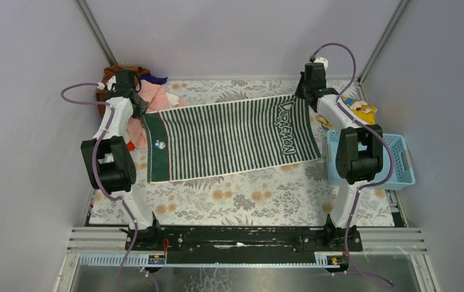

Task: Roll the towels
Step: Fold the towel at the center of the board.

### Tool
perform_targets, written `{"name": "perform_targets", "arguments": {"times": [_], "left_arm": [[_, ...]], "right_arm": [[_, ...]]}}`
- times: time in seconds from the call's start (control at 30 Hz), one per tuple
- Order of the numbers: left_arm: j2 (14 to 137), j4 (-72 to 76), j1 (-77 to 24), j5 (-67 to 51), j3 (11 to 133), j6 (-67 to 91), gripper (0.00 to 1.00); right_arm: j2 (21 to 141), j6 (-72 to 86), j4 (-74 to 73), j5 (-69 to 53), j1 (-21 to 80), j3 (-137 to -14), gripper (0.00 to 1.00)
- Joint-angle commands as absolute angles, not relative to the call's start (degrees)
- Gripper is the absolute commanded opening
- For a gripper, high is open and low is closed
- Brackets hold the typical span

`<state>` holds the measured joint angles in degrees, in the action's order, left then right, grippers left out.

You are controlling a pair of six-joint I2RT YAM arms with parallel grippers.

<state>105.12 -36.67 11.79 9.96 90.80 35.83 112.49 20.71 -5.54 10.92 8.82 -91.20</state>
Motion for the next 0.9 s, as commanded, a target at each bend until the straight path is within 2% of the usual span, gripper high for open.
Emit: {"name": "perform_targets", "arguments": {"times": [0.0, 0.37, 0.87], "left_arm": [[100.64, -33.95, 12.84, 9.90, 84.71, 36.79, 0.00], [86.48, -33.90, 12.84, 10.63, 67.18, 39.67, 0.00], [79.65, -33.77, 13.82, 10.79, 51.06, 46.05, 0.00]], "right_arm": [[107.84, 19.52, -4.50, 13.46, 7.81, -86.92, 0.00], [96.18, 19.43, -5.01, 17.36, 7.60, -71.96, 0.00], [85.13, 28.83, -10.23, 12.95, 7.64, -55.33, 0.00]]}}
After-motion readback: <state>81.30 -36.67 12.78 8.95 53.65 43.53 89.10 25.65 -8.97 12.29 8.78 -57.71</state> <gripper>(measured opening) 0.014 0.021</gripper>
